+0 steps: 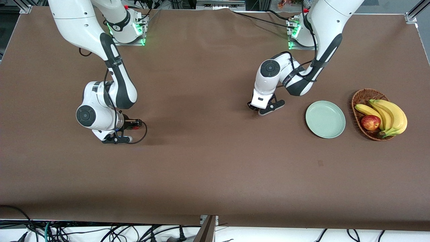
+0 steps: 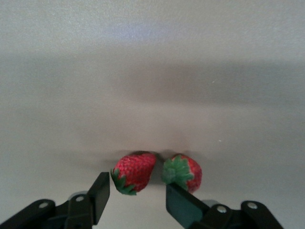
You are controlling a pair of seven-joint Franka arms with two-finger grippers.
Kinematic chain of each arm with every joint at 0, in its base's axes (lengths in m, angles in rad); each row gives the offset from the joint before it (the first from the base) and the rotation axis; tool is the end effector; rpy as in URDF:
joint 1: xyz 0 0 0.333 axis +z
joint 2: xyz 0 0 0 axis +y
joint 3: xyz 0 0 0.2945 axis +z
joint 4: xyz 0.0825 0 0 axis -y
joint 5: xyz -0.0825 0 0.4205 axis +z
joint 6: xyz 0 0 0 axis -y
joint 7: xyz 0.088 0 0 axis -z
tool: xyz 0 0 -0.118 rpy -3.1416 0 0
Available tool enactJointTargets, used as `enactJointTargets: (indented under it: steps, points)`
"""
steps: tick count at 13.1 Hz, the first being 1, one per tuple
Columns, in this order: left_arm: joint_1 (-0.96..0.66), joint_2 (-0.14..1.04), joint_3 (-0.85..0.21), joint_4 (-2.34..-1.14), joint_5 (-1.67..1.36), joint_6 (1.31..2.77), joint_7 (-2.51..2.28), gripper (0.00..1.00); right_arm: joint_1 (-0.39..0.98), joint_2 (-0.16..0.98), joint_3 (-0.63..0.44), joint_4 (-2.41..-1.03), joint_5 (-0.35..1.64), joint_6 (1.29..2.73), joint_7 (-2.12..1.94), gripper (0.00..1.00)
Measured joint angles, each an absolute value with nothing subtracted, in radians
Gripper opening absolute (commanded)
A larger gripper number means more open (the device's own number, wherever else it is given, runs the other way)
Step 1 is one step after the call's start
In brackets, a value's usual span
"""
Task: Collect all strawberries into plate
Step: 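Carry the strawberry with the left gripper over the green plate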
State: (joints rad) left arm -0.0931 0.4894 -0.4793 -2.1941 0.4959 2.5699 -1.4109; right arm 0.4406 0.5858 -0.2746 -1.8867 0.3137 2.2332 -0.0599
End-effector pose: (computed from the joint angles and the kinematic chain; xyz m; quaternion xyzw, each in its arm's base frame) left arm 0.4548 -0.3231 0.1184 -0.9736 -0.2273 -0.0112 0.0182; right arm 0.6100 0.1111 0.1311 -0.9940 -0.0169 0.1034 0.0300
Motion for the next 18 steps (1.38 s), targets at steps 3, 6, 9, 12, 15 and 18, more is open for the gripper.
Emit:
enactJointTargets:
  steps: [3,6,9,12,15,18]
  points:
    - [-0.068,0.462,-0.477,-2.175,0.485,2.566,-1.397,0.00,0.442,0.591,-0.268,-1.887,0.355,2.238,-0.061,0.60]
    - [-0.042,0.431,-0.460,-2.093,0.282,2.420,-1.158,0.00,0.448,0.594,-0.260,-1.886,0.382,2.258,-0.061,0.60]
    - [-0.030,0.381,-0.355,-2.004,0.101,2.271,-0.854,0.00,0.452,0.594,-0.257,-1.884,0.382,2.262,-0.061,0.47]
    - [-0.025,0.318,-0.203,-1.996,0.029,2.170,-0.547,0.00,0.458,0.594,-0.257,-1.880,0.382,2.262,-0.061,0.41]
    - [-0.022,0.307,-0.071,-2.013,0.023,2.153,-0.313,0.00,0.477,0.594,-0.257,-1.859,0.384,2.261,-0.048,0.43]
    - [-0.021,0.309,0.049,-2.073,-0.006,2.205,-0.091,0.00,0.490,0.594,-0.257,-1.840,0.384,2.246,-0.040,0.62]
